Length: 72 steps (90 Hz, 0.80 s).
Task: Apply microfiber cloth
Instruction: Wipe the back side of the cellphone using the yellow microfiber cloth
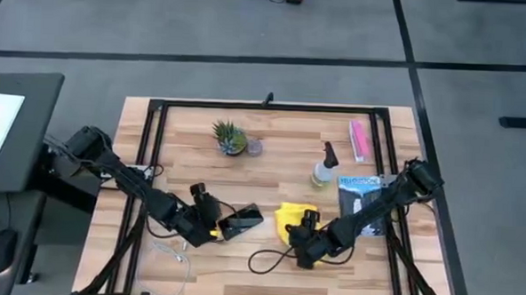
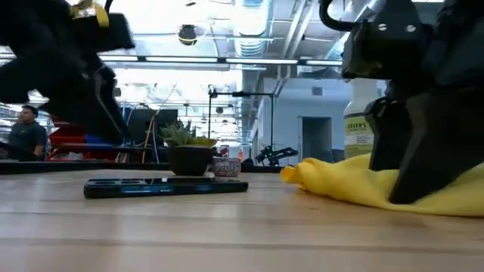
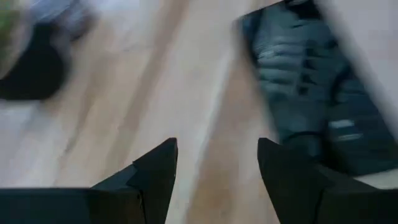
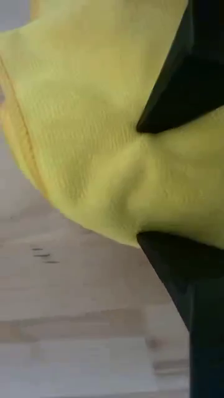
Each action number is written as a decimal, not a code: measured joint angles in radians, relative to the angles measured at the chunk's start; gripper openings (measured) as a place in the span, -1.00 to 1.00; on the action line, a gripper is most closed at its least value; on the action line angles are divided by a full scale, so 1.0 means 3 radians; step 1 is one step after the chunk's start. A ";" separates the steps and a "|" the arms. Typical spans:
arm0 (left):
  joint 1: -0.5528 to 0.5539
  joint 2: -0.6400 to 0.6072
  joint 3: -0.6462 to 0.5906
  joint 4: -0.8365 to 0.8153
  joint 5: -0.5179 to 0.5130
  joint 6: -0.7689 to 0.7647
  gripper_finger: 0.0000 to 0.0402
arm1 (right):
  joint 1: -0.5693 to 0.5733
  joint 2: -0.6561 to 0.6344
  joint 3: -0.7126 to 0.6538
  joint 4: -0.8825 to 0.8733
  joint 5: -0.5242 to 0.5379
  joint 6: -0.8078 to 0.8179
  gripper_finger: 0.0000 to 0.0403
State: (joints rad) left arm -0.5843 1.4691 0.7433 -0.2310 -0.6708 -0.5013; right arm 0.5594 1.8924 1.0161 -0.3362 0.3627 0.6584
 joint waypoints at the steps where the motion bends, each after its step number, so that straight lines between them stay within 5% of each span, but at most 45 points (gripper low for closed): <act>1: 0.0005 0.0005 0.0000 0.0034 0.0031 0.0040 0.00 | -0.0002 0.0001 0.0000 0.0007 0.0008 -0.0001 0.08; 20: 0.0122 0.0016 -0.0018 0.0210 0.0139 0.0273 0.00 | -0.0088 -0.0148 0.0094 -0.0050 0.0252 -0.0463 -0.89; 34: 0.0181 0.0016 -0.0066 0.0235 0.0296 0.0287 0.00 | -0.0382 -0.0251 0.0354 0.0463 0.0333 -0.0978 -0.93; 47: 0.0201 0.0016 -0.0212 0.0342 0.0502 0.0185 0.00 | -0.0684 -0.0019 0.0584 0.1088 -0.0076 -0.1395 -0.96; 72: 0.0189 0.0017 -0.0540 0.0841 0.0745 -0.0248 0.00 | -0.0982 0.0688 0.1081 0.1224 -0.0716 -0.1496 -0.97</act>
State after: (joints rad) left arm -0.5278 1.4742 0.5813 0.0213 -0.4474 -0.5758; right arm 0.2647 2.0988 1.3405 0.0309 0.1480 0.2096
